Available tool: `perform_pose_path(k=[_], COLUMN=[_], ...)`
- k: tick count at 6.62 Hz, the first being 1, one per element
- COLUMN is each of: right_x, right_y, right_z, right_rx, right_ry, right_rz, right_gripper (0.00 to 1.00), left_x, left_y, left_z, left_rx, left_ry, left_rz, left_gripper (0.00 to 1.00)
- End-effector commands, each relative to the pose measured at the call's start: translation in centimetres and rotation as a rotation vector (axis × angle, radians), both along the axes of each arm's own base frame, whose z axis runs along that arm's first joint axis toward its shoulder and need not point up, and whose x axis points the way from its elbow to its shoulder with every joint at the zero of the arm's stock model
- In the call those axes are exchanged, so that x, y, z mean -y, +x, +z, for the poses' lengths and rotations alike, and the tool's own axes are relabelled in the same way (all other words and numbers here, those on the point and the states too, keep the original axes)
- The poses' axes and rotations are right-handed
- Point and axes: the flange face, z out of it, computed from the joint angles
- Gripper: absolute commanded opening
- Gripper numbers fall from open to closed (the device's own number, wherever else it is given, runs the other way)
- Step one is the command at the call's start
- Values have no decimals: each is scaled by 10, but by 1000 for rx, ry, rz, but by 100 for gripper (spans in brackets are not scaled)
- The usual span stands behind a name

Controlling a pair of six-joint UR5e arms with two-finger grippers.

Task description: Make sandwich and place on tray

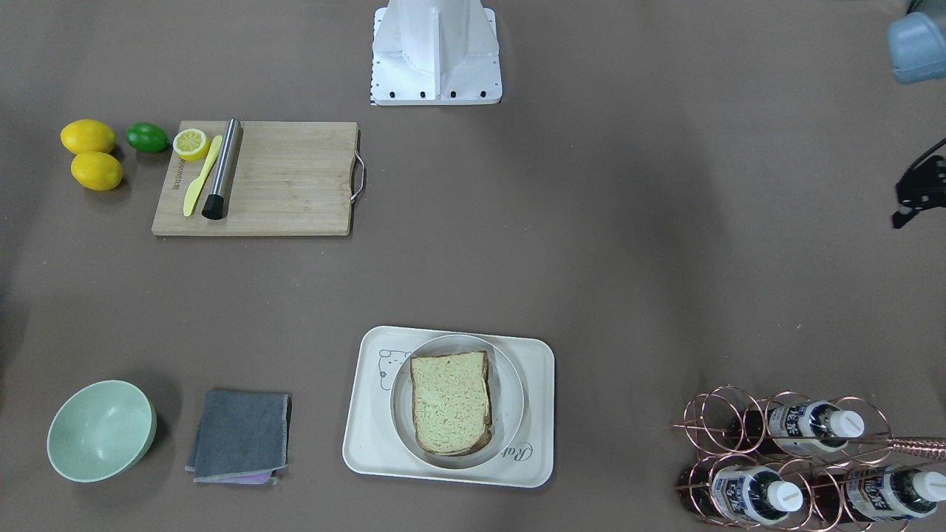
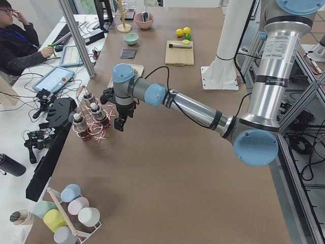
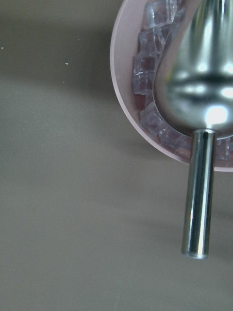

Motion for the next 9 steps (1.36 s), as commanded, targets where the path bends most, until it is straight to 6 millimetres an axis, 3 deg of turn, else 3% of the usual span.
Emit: perform_pose_path(k=[1, 2, 3, 4, 6, 7, 9], right_x=[-2, -3, -3, -5, 1, 5, -25], right_y=[0, 0, 0, 0, 1, 1, -4], right_z=[2, 3, 2, 5, -8, -33, -50], right_rx=[0, 0, -1, -3, -14, -21, 36], right_ry=[-3, -6, -5, -10, 68, 18, -24], right_rz=[0, 0, 0, -1, 36, 164, 238], right_gripper=[100, 100, 100, 100, 100, 100, 100], left_x=[-60, -75, -80, -82, -83, -83, -83], left_y=[-59, -64, -96, -99, -99, -99, -98], left_z=[124, 162, 171, 174, 176, 177, 176], left_rx=[38, 48, 44, 36, 34, 34, 32], left_ry=[-111, -179, -199, -216, -222, -224, -224], left_rz=[76, 72, 4, -10, -12, -12, -12], left_gripper=[99, 99, 99, 99, 99, 99, 99])
